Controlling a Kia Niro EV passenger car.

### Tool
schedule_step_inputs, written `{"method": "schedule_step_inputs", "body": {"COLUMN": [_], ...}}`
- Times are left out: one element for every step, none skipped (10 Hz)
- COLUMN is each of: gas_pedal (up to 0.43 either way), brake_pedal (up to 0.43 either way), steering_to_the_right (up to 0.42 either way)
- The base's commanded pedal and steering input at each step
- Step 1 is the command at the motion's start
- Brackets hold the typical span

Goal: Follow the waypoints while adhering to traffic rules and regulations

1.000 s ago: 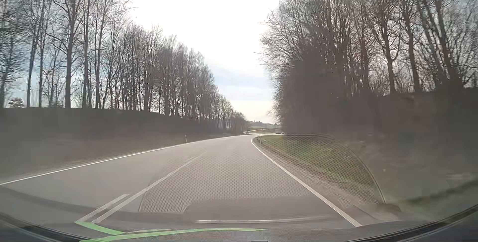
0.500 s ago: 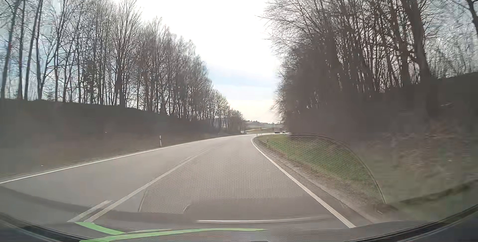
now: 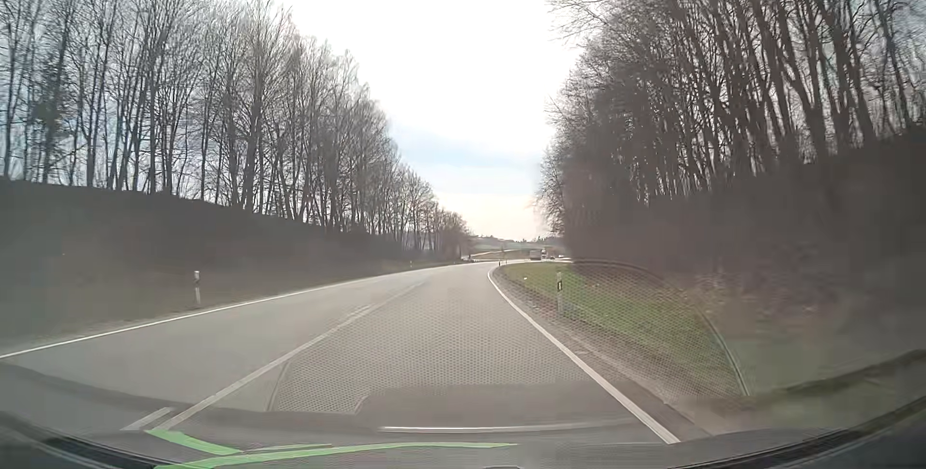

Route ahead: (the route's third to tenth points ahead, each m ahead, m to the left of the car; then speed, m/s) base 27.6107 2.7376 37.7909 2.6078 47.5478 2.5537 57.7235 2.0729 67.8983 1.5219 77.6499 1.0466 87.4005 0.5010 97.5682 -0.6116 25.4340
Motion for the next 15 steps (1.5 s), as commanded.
{"method": "schedule_step_inputs", "body": {"gas_pedal": [0.118, 0.098, 0.098, 0.098, 0.098, 0.098, 0.098, 0.110, 0.110, 0.110, 0.110, 0.118, 0.118, 0.118, 0.118], "brake_pedal": [0.000, 0.000, 0.000, 0.000, 0.000, 0.000, 0.000, 0.000, 0.000, 0.000, 0.000, 0.000, 0.000, 0.000, 0.000], "steering_to_the_right": [0.004, 0.004, 0.004, 0.004, 0.004, 0.004, 0.004, 0.004, 0.004, 0.004, 0.004, 0.005, 0.005, 0.006, 0.006]}}
